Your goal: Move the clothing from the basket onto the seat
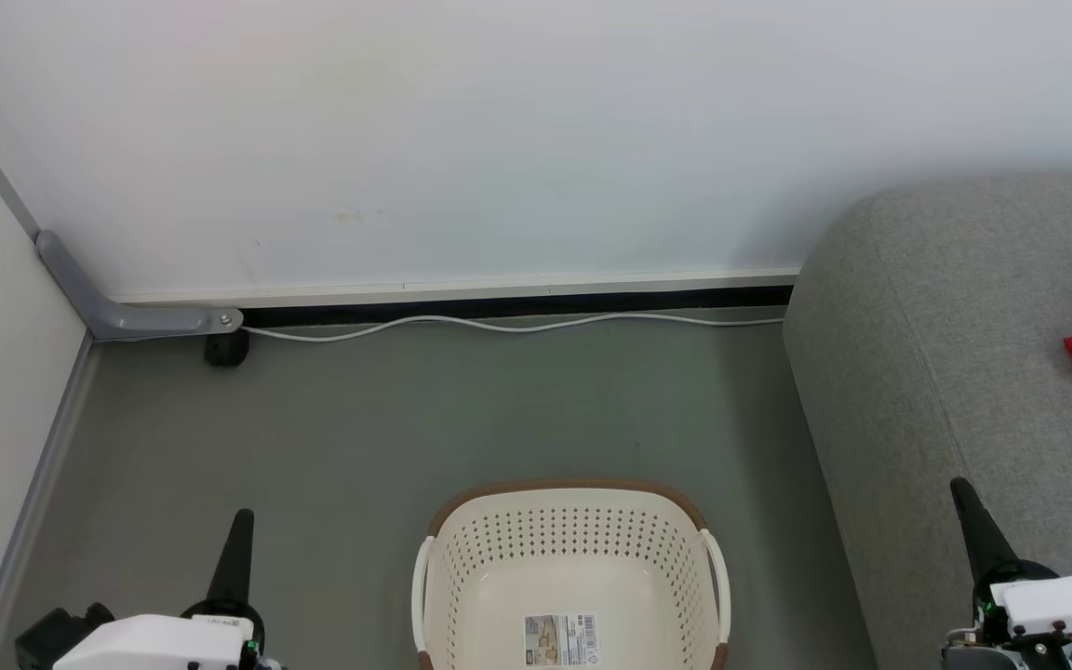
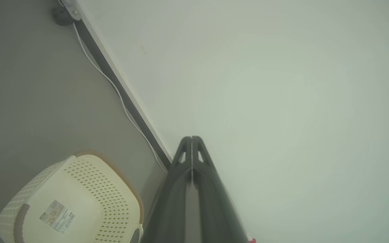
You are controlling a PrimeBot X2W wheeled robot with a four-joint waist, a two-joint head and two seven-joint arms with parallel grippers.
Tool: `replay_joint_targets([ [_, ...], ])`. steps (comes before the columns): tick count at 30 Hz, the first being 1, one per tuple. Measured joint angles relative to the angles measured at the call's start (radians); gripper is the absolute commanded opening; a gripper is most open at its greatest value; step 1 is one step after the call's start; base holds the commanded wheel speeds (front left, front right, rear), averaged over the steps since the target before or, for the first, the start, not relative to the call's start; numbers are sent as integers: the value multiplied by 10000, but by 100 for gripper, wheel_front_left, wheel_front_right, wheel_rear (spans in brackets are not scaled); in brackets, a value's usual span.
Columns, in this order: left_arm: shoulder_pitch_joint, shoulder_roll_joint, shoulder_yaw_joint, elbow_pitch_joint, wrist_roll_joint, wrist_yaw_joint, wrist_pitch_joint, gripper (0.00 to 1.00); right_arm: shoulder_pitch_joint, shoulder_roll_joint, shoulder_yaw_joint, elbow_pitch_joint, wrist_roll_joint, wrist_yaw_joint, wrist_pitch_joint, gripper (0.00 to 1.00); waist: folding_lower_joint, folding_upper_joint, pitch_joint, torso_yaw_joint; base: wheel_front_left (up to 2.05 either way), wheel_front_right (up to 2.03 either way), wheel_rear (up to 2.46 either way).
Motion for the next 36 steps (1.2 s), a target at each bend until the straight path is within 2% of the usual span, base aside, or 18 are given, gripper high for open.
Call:
replay_joint_targets([
  [25,-538,-8,502,63,-2817,-639,721,0,-51,550,-968,-291,2105,-10,759,0,0,0,-21,34,0,0,0],
  [36,-591,-19,543,61,-2917,-696,790,0,-52,642,-997,-313,2197,-10,786,0,0,0,-21,35,0,0,0],
])
